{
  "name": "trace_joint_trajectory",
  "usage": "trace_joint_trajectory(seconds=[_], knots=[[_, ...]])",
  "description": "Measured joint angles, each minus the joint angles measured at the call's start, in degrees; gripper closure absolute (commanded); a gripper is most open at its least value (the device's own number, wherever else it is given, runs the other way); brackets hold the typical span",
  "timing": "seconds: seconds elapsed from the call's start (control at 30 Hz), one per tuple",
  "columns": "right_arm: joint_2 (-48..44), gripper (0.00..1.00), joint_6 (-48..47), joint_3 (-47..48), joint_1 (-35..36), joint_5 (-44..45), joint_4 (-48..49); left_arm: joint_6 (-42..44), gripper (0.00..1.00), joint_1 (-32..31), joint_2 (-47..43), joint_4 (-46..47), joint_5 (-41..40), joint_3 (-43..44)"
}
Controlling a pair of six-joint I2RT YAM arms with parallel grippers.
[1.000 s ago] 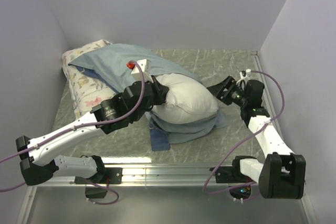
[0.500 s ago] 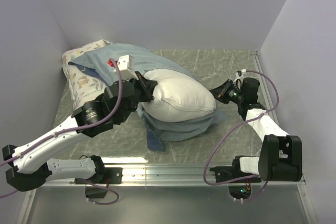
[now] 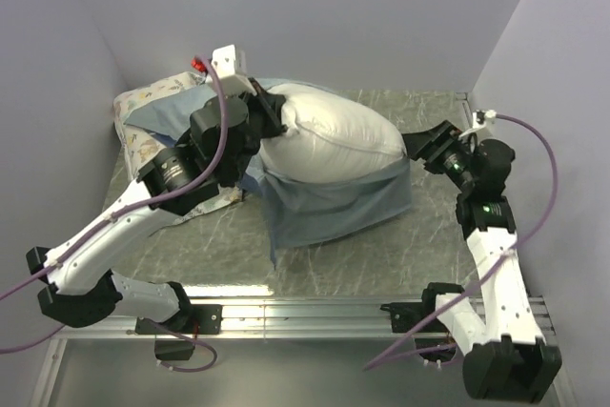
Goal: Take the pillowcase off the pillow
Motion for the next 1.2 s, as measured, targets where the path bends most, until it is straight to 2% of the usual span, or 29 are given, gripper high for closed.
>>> trace_joint_trajectory(seconds=[0.27,0.5,0.67,0.77,0.83,0.87,0.9,0.93,1.0,1.03,1.2], knots=[[-10.58,0.16,0.02,1.42,-2.86,2.89,-3.78,0.37,0.99,9.22,8.02,-0.46,4.70,10.62],[-10.03,0.14,-0.09,1.16,-1.92,-0.70,-0.15,-0.31,0.99,15.41,11.10,-0.55,9.40,15.10],[-5.31,0.15,-3.13,1.70,6.78,3.61,1.95,-0.70,0.99,16.35,11.65,-0.98,11.15,15.89],[-0.22,0.19,-4.31,2.91,10.71,7.37,2.95,-0.96,1.00,16.39,11.82,-1.33,11.98,16.06],[2.75,0.27,-4.70,3.13,11.13,10.34,3.87,-1.14,0.99,16.46,11.82,-1.38,12.33,16.06],[3.74,0.35,-4.81,3.15,11.13,11.52,4.15,-1.25,1.00,16.46,11.82,-1.38,12.35,16.09],[4.74,0.67,-4.94,3.15,11.15,12.79,4.57,-1.27,1.00,16.50,11.82,-1.38,12.35,16.09],[5.60,0.80,-5.40,3.15,11.15,14.01,5.11,-1.29,1.00,16.52,11.82,-1.38,12.39,16.09],[6.43,0.97,-4.87,3.15,11.15,15.96,5.95,-1.29,0.99,16.55,11.82,-1.38,12.50,16.09],[6.58,1.00,-4.79,3.15,11.15,16.76,6.43,-1.29,1.00,16.55,11.82,-1.38,12.52,16.09],[8.17,1.00,-4.57,3.13,11.15,19.69,7.98,-1.29,1.00,16.55,11.82,-1.38,12.74,16.09]])
